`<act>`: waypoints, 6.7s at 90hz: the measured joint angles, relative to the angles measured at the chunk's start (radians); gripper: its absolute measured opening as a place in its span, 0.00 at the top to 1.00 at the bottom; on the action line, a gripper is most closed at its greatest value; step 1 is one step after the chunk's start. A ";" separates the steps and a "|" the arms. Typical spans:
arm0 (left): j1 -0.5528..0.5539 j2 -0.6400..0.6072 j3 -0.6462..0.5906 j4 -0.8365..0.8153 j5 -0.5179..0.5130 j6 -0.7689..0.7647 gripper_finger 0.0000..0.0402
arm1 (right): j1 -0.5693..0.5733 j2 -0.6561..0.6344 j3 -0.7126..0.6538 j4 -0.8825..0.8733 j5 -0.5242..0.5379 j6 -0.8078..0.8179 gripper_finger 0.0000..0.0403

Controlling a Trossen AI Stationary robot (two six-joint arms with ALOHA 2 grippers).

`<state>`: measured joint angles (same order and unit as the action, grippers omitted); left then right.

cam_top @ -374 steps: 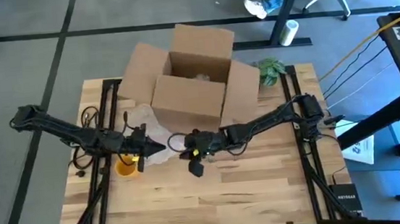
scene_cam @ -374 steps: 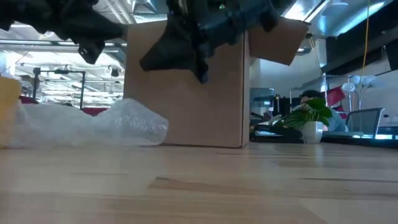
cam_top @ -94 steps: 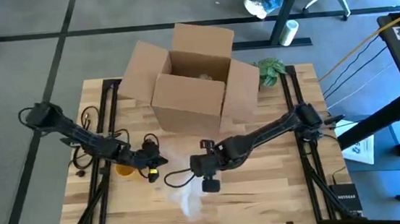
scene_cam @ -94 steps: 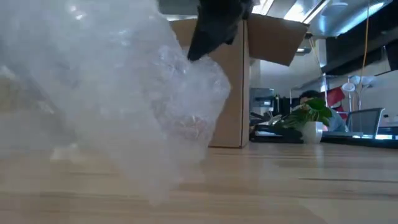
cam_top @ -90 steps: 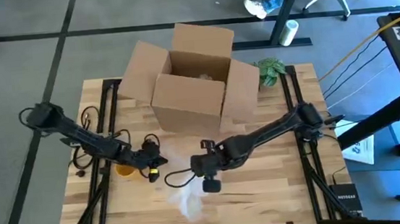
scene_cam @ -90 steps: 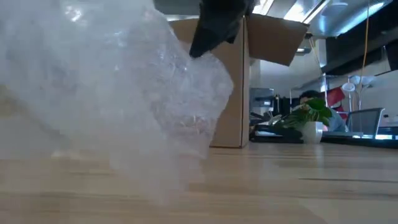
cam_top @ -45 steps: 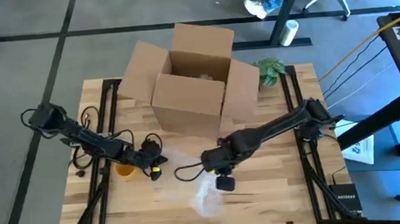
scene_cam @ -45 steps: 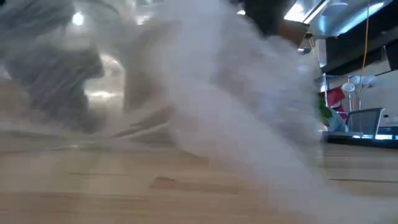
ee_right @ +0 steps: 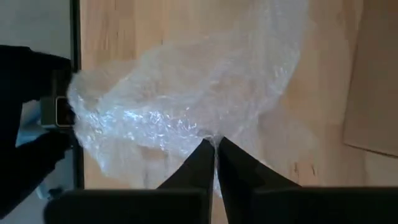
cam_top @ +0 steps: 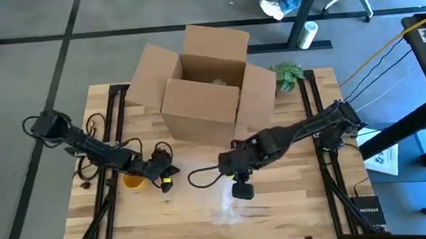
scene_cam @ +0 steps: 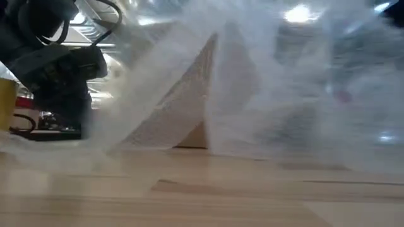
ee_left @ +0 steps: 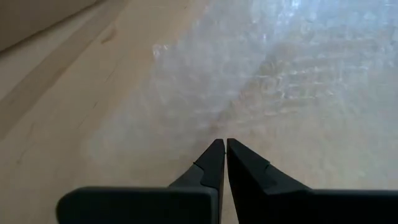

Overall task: Wrap mug
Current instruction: Wrap the yellow mug with the bubble wrap

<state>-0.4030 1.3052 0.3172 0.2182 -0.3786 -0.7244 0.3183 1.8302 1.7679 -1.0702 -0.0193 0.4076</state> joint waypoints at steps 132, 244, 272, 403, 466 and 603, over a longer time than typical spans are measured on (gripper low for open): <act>-0.037 0.000 0.000 0.004 0.001 -0.006 1.00 | 0.526 -0.282 -0.864 0.691 0.305 0.783 1.00; -0.036 0.000 0.000 0.001 -0.003 -0.103 1.00 | 0.508 -0.089 -1.250 1.527 0.661 0.892 0.51; -0.036 0.000 0.000 0.000 -0.003 -0.085 1.00 | 0.472 -0.029 -1.162 1.522 0.548 0.841 0.51; -0.077 0.000 0.000 -0.030 -0.002 -0.106 1.00 | 0.792 -0.150 -0.462 0.024 0.286 1.791 1.00; -0.127 0.000 0.000 -0.027 -0.002 -0.106 1.00 | 0.789 -0.150 -0.499 -0.040 0.078 1.678 0.59; -0.079 0.112 0.002 0.046 -0.050 -0.057 1.00 | 0.192 -0.152 -0.814 0.730 0.577 0.472 1.00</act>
<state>-0.4824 1.4169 0.3195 0.2639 -0.4288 -0.7816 0.5102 1.6783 0.9535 -0.3404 0.5581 0.8799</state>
